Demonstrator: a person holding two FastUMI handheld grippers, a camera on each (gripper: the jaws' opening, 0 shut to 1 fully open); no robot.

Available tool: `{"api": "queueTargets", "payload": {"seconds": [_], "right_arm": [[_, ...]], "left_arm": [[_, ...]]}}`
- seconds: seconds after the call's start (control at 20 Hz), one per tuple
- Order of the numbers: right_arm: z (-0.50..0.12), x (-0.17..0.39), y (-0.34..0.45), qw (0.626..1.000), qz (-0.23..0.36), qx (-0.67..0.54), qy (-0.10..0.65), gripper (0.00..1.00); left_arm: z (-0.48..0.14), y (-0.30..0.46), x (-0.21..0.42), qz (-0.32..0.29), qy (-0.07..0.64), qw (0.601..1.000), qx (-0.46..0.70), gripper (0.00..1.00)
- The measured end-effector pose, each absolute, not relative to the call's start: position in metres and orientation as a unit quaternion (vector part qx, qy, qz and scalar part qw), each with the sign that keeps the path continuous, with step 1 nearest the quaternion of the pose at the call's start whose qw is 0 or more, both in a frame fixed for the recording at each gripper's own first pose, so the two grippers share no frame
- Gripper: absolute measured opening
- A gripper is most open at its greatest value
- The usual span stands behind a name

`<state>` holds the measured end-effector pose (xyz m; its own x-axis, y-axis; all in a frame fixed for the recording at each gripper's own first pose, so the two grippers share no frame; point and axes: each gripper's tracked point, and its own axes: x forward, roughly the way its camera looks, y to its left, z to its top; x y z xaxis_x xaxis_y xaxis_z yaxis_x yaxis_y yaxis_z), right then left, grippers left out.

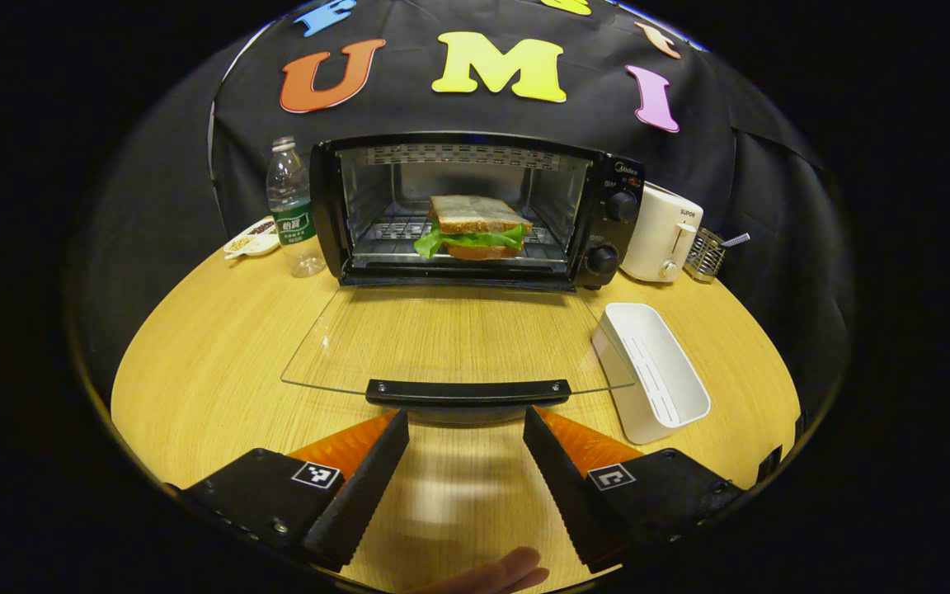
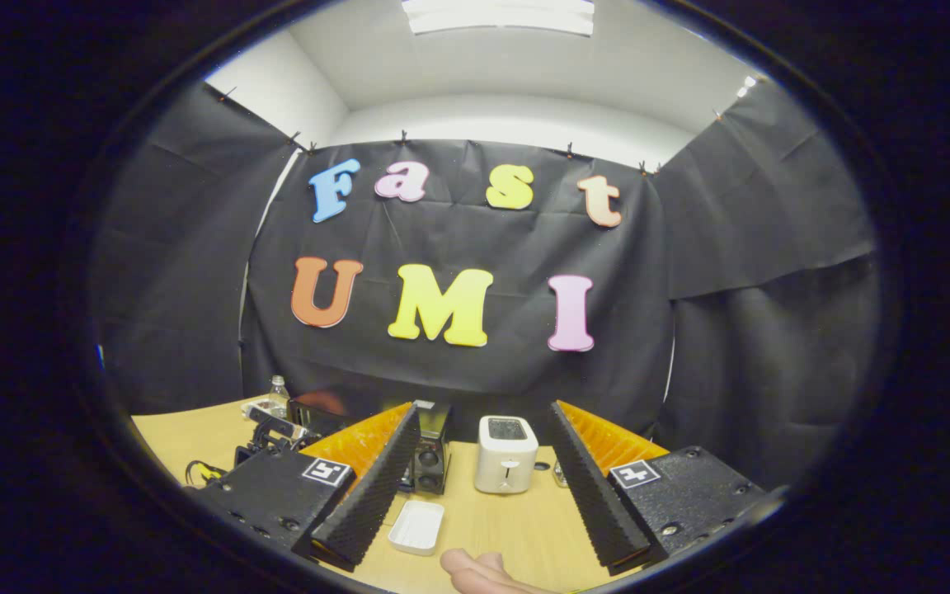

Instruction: Open the electric oven with the left hand, put the food in, and close the electric oven.

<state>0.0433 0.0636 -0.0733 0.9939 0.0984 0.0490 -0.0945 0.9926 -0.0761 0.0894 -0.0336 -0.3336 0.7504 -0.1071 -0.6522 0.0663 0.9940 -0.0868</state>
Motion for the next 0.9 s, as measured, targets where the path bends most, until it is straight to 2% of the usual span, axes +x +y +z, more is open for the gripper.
{"api": "queueTargets", "payload": {"seconds": [0.05, 0.1, 0.15, 0.65, 0.7, 0.85, 0.9], "right_arm": [[-0.079, 0.044, 0.062, 0.998, 0.051, -0.029, -0.019, 0.99], [-0.084, 0.048, 0.061, 0.998, 0.051, -0.023, -0.011, 0.99], [-0.089, 0.05, 0.057, 0.998, 0.051, -0.023, -0.005, 0.95], [-0.106, 0.055, 0.032, 0.999, 0.023, -0.028, 0.007, 0.95], [-0.109, 0.056, 0.029, 0.999, 0.02, -0.028, 0.01, 0.99], [-0.107, 0.057, 0.027, 0.999, 0.016, -0.027, 0.005, 0.99], [-0.107, 0.056, 0.027, 1.0, 0.019, -0.024, 0.004, 0.95]], "left_arm": [[-0.337, -0.032, 0.091, -0.042, 0.356, 0.933, -0.027, 0.93], [-0.34, -0.033, 0.093, -0.04, 0.358, 0.932, -0.027, 0.93], [-0.344, -0.035, 0.095, -0.043, 0.362, 0.931, -0.027, 0.93], [-0.333, -0.034, 0.104, -0.038, 0.353, 0.935, 0.018, 0.92], [-0.33, -0.034, 0.103, -0.037, 0.35, 0.936, 0.016, 0.92], [-0.318, -0.034, 0.106, -0.035, 0.335, 0.942, 0.02, 0.92], [-0.314, -0.033, 0.108, -0.033, 0.329, 0.944, 0.023, 0.92]]}}
